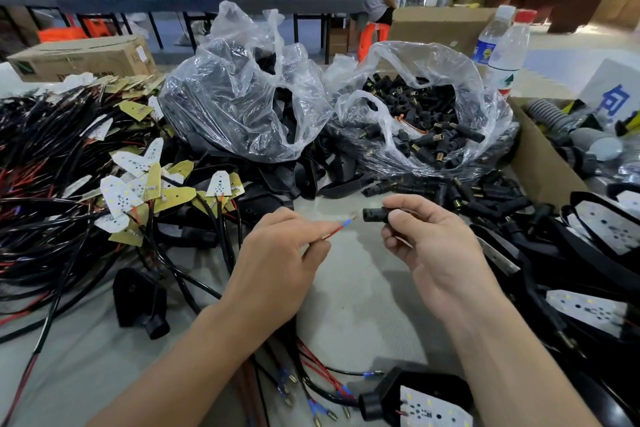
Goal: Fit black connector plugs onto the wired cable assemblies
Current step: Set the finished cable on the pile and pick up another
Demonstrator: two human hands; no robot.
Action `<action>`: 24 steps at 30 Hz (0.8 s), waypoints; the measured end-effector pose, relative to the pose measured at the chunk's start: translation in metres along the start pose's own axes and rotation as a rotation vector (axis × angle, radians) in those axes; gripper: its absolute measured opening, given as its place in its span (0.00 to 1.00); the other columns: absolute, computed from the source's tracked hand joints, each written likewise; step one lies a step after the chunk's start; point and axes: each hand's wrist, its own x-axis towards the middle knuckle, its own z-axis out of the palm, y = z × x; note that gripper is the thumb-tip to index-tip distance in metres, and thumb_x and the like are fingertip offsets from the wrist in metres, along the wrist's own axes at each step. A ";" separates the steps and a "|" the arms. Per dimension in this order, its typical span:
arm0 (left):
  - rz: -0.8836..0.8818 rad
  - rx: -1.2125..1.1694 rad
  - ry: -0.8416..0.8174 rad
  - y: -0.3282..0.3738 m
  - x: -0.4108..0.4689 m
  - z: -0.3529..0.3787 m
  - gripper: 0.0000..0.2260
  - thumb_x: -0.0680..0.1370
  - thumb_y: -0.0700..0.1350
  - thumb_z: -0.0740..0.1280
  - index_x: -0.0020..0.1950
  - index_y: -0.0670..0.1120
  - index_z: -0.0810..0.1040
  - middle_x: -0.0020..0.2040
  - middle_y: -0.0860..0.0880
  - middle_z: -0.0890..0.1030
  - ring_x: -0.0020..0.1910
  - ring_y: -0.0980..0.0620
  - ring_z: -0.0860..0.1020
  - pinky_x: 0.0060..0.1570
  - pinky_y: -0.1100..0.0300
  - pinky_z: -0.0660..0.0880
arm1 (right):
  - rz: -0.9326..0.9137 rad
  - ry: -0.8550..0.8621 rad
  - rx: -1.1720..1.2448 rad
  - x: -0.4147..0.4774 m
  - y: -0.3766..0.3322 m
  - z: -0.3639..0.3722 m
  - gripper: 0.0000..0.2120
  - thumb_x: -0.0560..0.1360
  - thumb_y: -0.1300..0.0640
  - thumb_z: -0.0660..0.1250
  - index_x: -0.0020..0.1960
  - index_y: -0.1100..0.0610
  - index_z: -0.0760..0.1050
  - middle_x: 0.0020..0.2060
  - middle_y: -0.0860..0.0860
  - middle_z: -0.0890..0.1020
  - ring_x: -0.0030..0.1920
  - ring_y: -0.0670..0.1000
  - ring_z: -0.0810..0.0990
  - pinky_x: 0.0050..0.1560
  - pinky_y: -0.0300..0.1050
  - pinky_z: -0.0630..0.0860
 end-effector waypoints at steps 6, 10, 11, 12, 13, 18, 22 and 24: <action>0.070 0.054 0.046 0.001 0.000 0.000 0.07 0.74 0.48 0.73 0.50 0.56 0.88 0.34 0.56 0.78 0.42 0.59 0.71 0.49 0.63 0.68 | -0.064 0.011 0.050 0.005 0.001 -0.003 0.15 0.77 0.76 0.62 0.51 0.58 0.77 0.29 0.47 0.75 0.30 0.47 0.74 0.39 0.42 0.74; 0.148 0.089 0.061 0.003 0.000 0.000 0.06 0.74 0.46 0.73 0.48 0.54 0.88 0.33 0.57 0.79 0.40 0.57 0.72 0.51 0.61 0.68 | -0.096 -0.098 -0.004 0.004 0.003 -0.005 0.14 0.75 0.76 0.64 0.49 0.58 0.77 0.29 0.50 0.73 0.31 0.50 0.73 0.39 0.43 0.73; 0.155 0.095 0.063 0.002 0.000 -0.001 0.06 0.75 0.46 0.73 0.48 0.54 0.88 0.33 0.59 0.79 0.41 0.57 0.72 0.51 0.59 0.68 | -0.106 -0.113 -0.030 0.004 0.003 -0.005 0.14 0.75 0.76 0.64 0.49 0.58 0.78 0.29 0.49 0.73 0.31 0.50 0.73 0.38 0.42 0.73; 0.157 0.096 0.069 0.002 0.000 -0.002 0.06 0.75 0.45 0.73 0.48 0.54 0.88 0.34 0.61 0.78 0.41 0.57 0.73 0.51 0.59 0.68 | -0.116 -0.124 -0.058 0.003 0.002 -0.006 0.15 0.75 0.76 0.65 0.49 0.58 0.78 0.28 0.49 0.73 0.31 0.50 0.73 0.37 0.41 0.73; 0.155 0.094 0.077 0.002 0.000 -0.003 0.05 0.75 0.46 0.73 0.48 0.53 0.88 0.34 0.63 0.77 0.41 0.57 0.73 0.51 0.58 0.69 | -0.127 -0.133 -0.087 0.003 0.002 -0.007 0.15 0.75 0.77 0.65 0.48 0.58 0.78 0.27 0.48 0.75 0.31 0.50 0.73 0.37 0.40 0.73; 0.143 0.109 0.093 0.004 0.000 0.001 0.04 0.75 0.46 0.73 0.46 0.53 0.88 0.33 0.58 0.80 0.39 0.54 0.74 0.50 0.56 0.70 | -0.145 -0.147 -0.167 0.000 0.002 -0.006 0.14 0.74 0.77 0.65 0.49 0.59 0.78 0.30 0.49 0.79 0.33 0.50 0.75 0.36 0.40 0.74; 0.159 0.075 0.103 0.007 -0.002 0.003 0.06 0.76 0.49 0.70 0.46 0.53 0.88 0.32 0.57 0.79 0.39 0.56 0.72 0.47 0.59 0.69 | -0.097 -0.189 -0.100 -0.002 0.002 -0.003 0.11 0.76 0.76 0.66 0.50 0.61 0.78 0.32 0.56 0.76 0.33 0.52 0.78 0.36 0.41 0.78; 0.131 0.069 0.138 0.009 -0.002 0.004 0.05 0.75 0.50 0.70 0.45 0.54 0.86 0.32 0.56 0.79 0.40 0.56 0.71 0.47 0.61 0.69 | -0.075 -0.215 -0.096 -0.004 0.004 0.000 0.10 0.76 0.75 0.66 0.51 0.62 0.77 0.31 0.53 0.76 0.34 0.53 0.80 0.38 0.42 0.80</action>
